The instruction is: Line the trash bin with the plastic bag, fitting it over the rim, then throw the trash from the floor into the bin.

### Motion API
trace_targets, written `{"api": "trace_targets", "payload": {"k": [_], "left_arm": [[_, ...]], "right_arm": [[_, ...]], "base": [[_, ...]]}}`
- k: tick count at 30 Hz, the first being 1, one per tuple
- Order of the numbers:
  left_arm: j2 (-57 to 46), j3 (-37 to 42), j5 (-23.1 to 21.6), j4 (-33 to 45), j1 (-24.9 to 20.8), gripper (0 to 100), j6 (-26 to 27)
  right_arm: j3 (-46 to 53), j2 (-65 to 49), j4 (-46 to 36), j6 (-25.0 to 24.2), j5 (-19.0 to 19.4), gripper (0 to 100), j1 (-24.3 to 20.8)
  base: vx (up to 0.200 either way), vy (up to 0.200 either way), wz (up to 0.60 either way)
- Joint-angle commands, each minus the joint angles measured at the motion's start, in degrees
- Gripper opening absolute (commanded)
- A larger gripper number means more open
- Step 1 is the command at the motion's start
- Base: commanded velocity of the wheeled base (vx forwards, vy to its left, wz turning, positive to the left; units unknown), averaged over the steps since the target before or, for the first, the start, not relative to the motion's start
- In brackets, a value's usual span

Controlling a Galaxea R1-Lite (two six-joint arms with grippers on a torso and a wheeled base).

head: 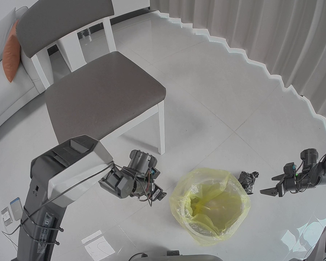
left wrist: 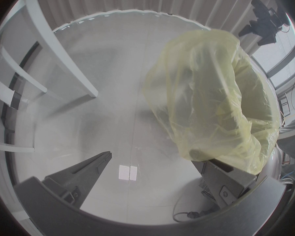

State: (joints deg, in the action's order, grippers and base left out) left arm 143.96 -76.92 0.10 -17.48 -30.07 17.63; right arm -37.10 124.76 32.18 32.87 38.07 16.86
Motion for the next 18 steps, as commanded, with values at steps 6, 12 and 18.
{"api": "trace_targets", "payload": {"k": [6, 12, 18], "left_arm": [[-3.77, 9.42, -4.05, -8.53, 3.27, 100, -0.40], [-7.03, 13.03, -7.39, -14.51, 3.44, 100, -3.30], [-9.49, 19.18, -7.66, -20.40, 0.89, 100, -4.09]], "right_arm": [[-0.43, -1.36, 0.16, -1.40, -1.77, 100, 0.19], [-1.14, -1.01, 0.16, -1.40, -2.04, 100, -0.07], [-5.00, 4.97, 0.16, -1.49, -8.72, 100, -4.38]], "base": [[0.000, 0.000, 0.00], [0.000, 0.000, 0.00], [0.000, 0.000, 0.00]]}}
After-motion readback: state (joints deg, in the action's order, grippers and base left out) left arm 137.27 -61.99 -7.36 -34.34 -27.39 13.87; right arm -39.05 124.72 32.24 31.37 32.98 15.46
